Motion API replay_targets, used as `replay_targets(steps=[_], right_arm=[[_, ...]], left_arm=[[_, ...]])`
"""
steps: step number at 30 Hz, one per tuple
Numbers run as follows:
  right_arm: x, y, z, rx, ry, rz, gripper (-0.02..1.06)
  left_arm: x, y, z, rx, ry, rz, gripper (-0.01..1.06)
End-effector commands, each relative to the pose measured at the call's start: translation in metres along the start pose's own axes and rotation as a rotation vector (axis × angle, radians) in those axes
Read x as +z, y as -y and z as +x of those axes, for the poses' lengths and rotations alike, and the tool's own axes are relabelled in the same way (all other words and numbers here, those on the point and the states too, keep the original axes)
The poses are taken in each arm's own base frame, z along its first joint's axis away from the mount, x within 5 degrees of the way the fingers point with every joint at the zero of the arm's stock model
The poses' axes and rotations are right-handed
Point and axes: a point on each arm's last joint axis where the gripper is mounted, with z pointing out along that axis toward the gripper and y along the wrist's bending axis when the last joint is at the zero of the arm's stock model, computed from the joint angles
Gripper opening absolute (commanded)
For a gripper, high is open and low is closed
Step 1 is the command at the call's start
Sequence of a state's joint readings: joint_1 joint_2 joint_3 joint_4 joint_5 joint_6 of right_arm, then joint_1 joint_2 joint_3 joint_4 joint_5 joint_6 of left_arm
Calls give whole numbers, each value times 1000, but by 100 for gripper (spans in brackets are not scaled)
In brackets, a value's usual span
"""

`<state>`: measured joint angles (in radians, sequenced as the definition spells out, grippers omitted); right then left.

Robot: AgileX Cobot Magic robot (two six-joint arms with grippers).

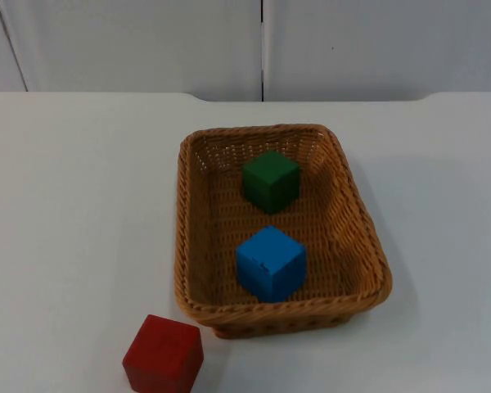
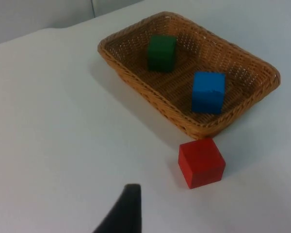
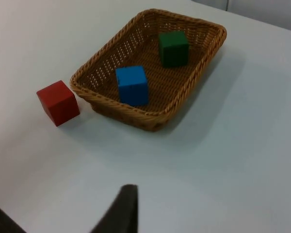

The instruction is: Pick up one cube with each hand and place exactly two cubes into the same basket, leaving the remaining cube outside.

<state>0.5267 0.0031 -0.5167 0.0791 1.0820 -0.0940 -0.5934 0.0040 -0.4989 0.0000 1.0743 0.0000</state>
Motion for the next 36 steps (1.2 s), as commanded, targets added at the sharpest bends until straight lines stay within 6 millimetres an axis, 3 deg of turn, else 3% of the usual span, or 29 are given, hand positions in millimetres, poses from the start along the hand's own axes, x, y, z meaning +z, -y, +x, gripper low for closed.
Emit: replay_targets(steps=[1,36], right_arm=[[0,0,0,0,5,-6,105],[0,0,0,3,5,-6,105]], left_arm=[[0,1,1,-13,-2,4,105],[0,1,1,-13,-2,4,105]])
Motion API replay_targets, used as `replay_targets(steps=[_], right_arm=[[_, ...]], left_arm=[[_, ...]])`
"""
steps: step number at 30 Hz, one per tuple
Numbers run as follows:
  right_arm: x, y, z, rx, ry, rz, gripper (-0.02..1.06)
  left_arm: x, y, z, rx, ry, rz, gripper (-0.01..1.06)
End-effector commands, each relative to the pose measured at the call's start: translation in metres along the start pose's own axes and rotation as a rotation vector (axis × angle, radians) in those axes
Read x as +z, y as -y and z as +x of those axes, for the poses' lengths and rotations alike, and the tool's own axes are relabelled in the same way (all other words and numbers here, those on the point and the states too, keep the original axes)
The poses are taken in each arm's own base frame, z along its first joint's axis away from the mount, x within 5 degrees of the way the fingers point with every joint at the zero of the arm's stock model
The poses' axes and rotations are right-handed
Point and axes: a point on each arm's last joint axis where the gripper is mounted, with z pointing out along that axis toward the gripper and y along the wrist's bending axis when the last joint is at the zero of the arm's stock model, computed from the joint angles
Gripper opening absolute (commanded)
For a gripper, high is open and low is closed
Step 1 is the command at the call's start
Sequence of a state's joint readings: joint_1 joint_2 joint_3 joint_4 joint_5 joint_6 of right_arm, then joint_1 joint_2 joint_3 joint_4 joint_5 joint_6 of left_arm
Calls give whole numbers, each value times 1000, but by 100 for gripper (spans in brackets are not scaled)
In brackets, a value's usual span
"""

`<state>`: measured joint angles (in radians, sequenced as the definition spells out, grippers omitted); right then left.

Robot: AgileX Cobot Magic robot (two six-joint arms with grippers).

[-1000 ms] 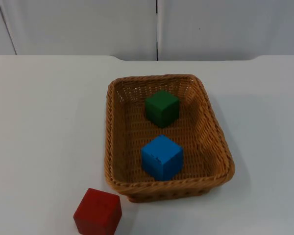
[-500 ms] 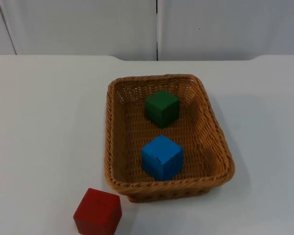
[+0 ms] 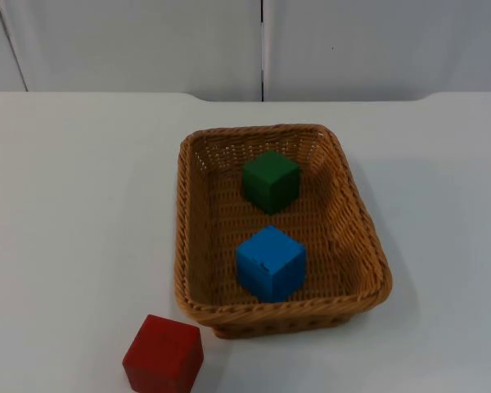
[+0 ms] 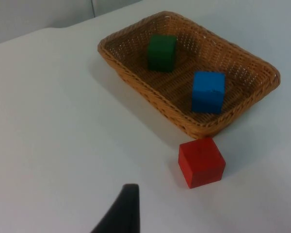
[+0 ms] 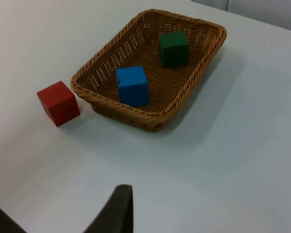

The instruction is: Pick up one cube with each hand and place exactly two cubes into the same basket, leaving the remaining cube outside.

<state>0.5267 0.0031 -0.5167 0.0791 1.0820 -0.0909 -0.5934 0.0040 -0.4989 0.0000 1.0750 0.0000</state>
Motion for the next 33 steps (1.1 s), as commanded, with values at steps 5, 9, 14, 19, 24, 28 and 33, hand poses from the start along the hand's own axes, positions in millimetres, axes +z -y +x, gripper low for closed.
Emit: replay_targets(steps=[5,9,14,19,24,28,33], right_arm=[[0,0,0,0,5,-6,105],[0,0,0,1,5,-4,105],[0,0,0,1,5,-4,105],[0,0,0,1,5,-4,105],[0,0,0,22,4,37,105],[0,-1,0,52,3,95,105],[1,-1,-1,91,2,171,105]], left_arm=[[0,1,1,-13,-1,4,105],[0,1,1,-24,-1,-17,105],[1,1,1,-62,0,-87,105],[1,1,1,-106,0,-169,105],[1,2,1,-143,1,-238,105],[1,2,1,-175,1,-297,105],[1,2,1,-199,2,-343,105]])
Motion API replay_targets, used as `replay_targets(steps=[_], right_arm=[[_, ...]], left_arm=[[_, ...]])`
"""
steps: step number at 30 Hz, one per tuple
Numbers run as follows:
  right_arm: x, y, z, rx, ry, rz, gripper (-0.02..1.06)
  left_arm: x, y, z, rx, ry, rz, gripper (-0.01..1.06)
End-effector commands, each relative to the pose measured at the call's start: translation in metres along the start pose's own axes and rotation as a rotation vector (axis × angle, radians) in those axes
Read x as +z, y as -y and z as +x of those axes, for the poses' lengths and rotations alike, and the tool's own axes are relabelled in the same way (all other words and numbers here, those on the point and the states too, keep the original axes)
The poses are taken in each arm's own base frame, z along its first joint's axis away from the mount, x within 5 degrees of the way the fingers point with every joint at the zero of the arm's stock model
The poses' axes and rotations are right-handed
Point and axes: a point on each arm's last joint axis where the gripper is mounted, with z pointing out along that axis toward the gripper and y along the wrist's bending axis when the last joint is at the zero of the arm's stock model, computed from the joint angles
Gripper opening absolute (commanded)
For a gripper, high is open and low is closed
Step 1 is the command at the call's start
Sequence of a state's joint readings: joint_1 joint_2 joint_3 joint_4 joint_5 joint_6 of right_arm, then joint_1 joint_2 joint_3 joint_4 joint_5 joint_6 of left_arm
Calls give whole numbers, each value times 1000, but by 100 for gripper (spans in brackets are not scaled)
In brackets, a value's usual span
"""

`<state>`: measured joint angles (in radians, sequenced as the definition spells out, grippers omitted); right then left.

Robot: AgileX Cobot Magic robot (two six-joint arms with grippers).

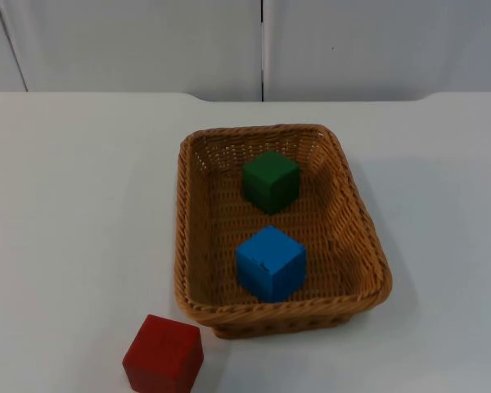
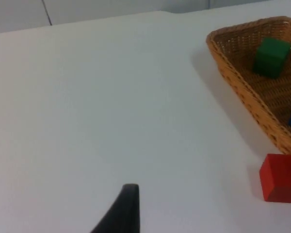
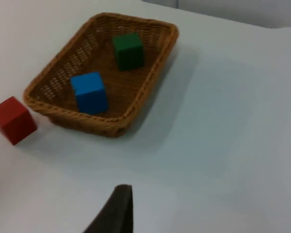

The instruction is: Pick up one cube with each hand and place exactly two cubes into the same basket, leaving the remaining cube outside.

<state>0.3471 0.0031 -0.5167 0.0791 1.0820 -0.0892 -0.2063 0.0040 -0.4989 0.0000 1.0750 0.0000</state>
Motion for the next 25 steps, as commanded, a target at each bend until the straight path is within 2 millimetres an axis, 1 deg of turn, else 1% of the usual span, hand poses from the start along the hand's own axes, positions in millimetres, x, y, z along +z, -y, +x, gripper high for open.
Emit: replay_targets(steps=[1,15,25], right_arm=[[0,0,0,16,4,29,105],[1,-2,-1,110,2,203,105],[2,-2,-1,148,1,278,105]], left_arm=[[0,1,1,-22,-1,-12,105],[1,1,1,-95,0,-148,105],[1,1,1,-105,0,-168,105]])
